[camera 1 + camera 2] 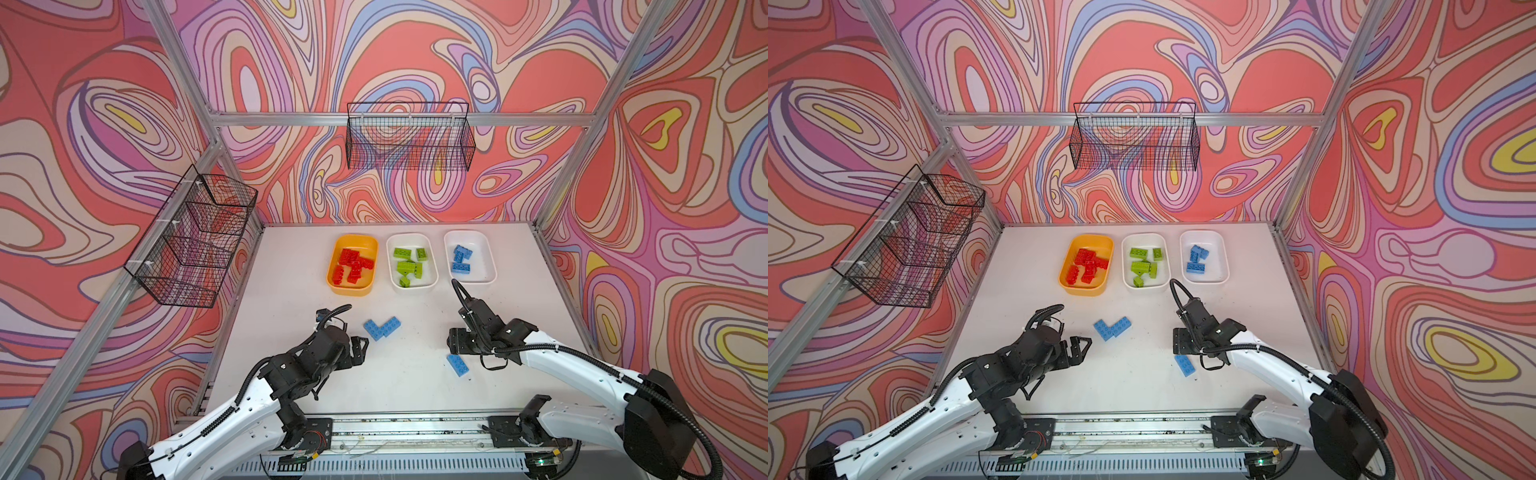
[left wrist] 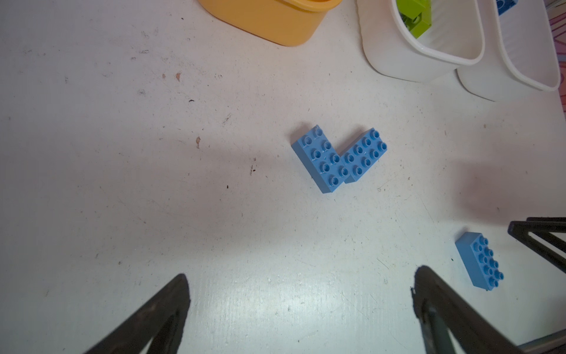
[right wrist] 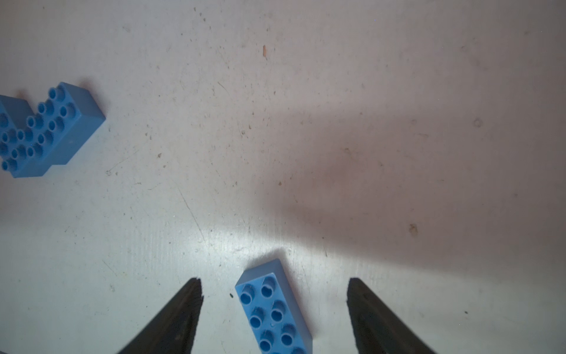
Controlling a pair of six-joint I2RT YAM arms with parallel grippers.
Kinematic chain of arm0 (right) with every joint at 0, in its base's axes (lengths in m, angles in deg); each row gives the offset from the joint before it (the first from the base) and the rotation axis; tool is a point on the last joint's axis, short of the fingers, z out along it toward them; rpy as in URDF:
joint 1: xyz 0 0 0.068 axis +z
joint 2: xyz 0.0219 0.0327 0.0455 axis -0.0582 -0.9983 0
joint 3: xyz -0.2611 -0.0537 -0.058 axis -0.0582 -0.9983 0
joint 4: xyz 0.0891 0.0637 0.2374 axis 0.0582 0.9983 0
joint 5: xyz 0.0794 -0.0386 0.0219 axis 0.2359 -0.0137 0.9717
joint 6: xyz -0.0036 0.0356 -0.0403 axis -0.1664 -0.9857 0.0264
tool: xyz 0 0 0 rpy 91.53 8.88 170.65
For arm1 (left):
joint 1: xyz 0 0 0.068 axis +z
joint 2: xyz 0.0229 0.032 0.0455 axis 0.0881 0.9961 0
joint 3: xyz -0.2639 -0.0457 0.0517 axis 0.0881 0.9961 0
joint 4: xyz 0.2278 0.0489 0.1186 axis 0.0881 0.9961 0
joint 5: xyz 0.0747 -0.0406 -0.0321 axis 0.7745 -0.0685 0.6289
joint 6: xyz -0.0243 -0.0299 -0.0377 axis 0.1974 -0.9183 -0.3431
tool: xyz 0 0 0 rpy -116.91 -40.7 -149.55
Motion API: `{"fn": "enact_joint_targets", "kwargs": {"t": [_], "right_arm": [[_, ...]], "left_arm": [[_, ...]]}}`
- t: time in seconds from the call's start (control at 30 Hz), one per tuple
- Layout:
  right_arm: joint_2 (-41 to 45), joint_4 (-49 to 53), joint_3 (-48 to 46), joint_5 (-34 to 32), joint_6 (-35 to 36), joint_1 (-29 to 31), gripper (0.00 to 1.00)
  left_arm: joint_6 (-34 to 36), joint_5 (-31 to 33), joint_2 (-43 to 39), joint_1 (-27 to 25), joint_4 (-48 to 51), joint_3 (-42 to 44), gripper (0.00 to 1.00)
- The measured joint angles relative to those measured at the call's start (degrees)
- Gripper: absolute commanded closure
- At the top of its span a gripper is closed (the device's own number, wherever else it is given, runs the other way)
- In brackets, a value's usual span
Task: Sort the legos into containers by color
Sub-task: 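Move the right gripper back and lower it onto another light-blue brick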
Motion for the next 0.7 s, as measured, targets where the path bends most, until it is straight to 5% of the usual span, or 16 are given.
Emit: {"fn": "enact_joint_targets", "kwargs": {"t": [0.5, 0.7], "right_arm": [[-5.9, -1.2, -0.8, 1.0, -1.2, 2.5, 0.21], [-8.4, -1.2, -0.8, 1.1, -2.0, 3.2, 0.28]], "left_arm": [[2.1, 0.0, 4.0, 0.0, -5.4, 3.9, 0.00], [3.5, 0.0, 8.1, 0.0, -8.7, 3.8, 0.00]]}}
